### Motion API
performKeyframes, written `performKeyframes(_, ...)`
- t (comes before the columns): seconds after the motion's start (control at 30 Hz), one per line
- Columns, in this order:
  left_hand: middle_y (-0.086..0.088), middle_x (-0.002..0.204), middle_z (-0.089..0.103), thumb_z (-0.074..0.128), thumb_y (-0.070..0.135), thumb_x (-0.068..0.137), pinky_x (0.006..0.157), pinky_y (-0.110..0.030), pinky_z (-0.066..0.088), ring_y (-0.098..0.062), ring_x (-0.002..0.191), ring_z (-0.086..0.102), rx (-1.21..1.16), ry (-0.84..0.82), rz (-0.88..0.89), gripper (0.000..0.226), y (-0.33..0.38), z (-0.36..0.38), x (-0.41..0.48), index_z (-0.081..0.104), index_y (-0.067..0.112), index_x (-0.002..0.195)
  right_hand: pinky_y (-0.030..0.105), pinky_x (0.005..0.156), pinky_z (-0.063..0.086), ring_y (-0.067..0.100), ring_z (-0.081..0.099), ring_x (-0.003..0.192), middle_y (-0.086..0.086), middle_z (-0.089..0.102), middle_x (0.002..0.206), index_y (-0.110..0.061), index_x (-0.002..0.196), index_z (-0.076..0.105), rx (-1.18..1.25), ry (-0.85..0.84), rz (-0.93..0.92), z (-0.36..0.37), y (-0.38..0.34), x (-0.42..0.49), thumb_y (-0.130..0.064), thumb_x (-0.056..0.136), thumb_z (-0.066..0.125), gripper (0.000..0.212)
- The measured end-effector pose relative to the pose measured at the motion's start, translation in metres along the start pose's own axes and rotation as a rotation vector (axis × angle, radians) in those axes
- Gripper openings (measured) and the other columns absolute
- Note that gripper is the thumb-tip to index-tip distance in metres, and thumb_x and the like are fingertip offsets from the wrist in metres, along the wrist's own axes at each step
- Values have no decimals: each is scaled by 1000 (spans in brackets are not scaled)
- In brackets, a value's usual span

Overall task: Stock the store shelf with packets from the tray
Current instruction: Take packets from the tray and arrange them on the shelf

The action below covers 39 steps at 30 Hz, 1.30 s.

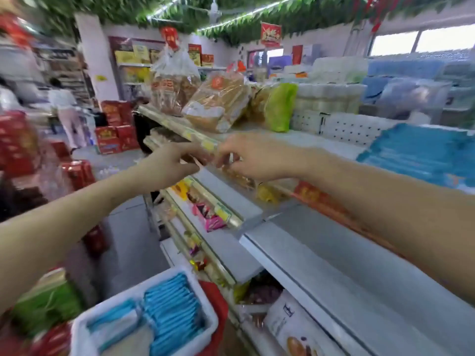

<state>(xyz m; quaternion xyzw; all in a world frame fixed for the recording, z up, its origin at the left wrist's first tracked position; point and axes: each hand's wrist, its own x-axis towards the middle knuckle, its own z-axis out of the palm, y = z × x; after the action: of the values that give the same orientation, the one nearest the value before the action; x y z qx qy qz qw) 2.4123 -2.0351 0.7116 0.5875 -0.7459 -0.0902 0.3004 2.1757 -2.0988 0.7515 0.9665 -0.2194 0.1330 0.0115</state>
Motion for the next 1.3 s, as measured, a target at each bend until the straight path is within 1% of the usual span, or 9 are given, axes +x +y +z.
performKeyframes(0.2,8,111,75,63,3,96,82,-12,49,-1,94,66,-6,-61,-301,35,-98,48,-129,73,23,122,35,86,48,12,56,98,-5,60,114,-24,118,70,209,-240,-63,145,-44,23,-10,97,55,29)
performKeyframes(0.33,2,115,74,61,0,94,99,-29,52,-12,102,68,32,-122,-511,37,-149,86,-205,73,15,125,36,88,52,9,56,100,-9,58,119,-28,121,69,280,-424,-16,242,-57,9,-14,100,55,29)
performKeyframes(0.4,-1,112,75,61,-3,91,99,-36,54,-18,101,70,15,-152,-575,37,-166,103,-236,74,13,121,33,84,48,7,55,97,-13,55,113,-30,117,70,309,-520,-14,282,-64,0,-12,97,56,30)
performKeyframes(0.53,6,113,74,60,0,90,102,-35,52,-14,107,68,6,-170,-622,38,-186,134,-279,74,19,119,19,75,38,-1,51,86,-10,64,115,-26,114,76,269,-693,-87,339,-76,-13,-6,92,60,34)
performKeyframes(0.63,10,114,71,59,0,93,104,-31,49,-10,110,64,-50,-194,-631,36,-194,153,-296,73,19,120,6,68,38,-8,52,76,-11,69,114,-25,111,78,282,-767,-107,363,-81,-17,-3,92,61,34)
performKeyframes(0.83,14,118,67,58,6,95,104,-29,49,-9,113,61,-82,-211,-632,36,-204,169,-302,72,24,122,30,89,54,1,61,91,-21,64,101,-31,104,79,297,-854,-91,380,-81,-12,-6,90,61,34)
performKeyframes(1.0,18,118,66,58,8,96,101,-22,45,-6,114,59,-112,-223,-634,37,-209,177,-302,72,29,123,34,95,53,5,62,97,-23,61,97,-29,109,80,299,-885,-136,389,-86,-6,-5,92,61,35)
performKeyframes(1.13,15,126,66,58,9,97,104,-23,41,-6,119,57,-127,-226,-643,36,-216,182,-304,71,30,123,36,99,51,9,60,106,-18,65,109,-24,111,80,302,-890,-179,396,-91,-4,-3,92,59,36)
performKeyframes(1.3,22,119,63,60,10,98,106,-25,45,-4,117,58,-153,-219,-661,35,-224,184,-309,71,36,119,38,99,54,12,64,104,-10,72,114,-23,110,80,297,-914,-168,405,-98,-3,-3,93,54,37)
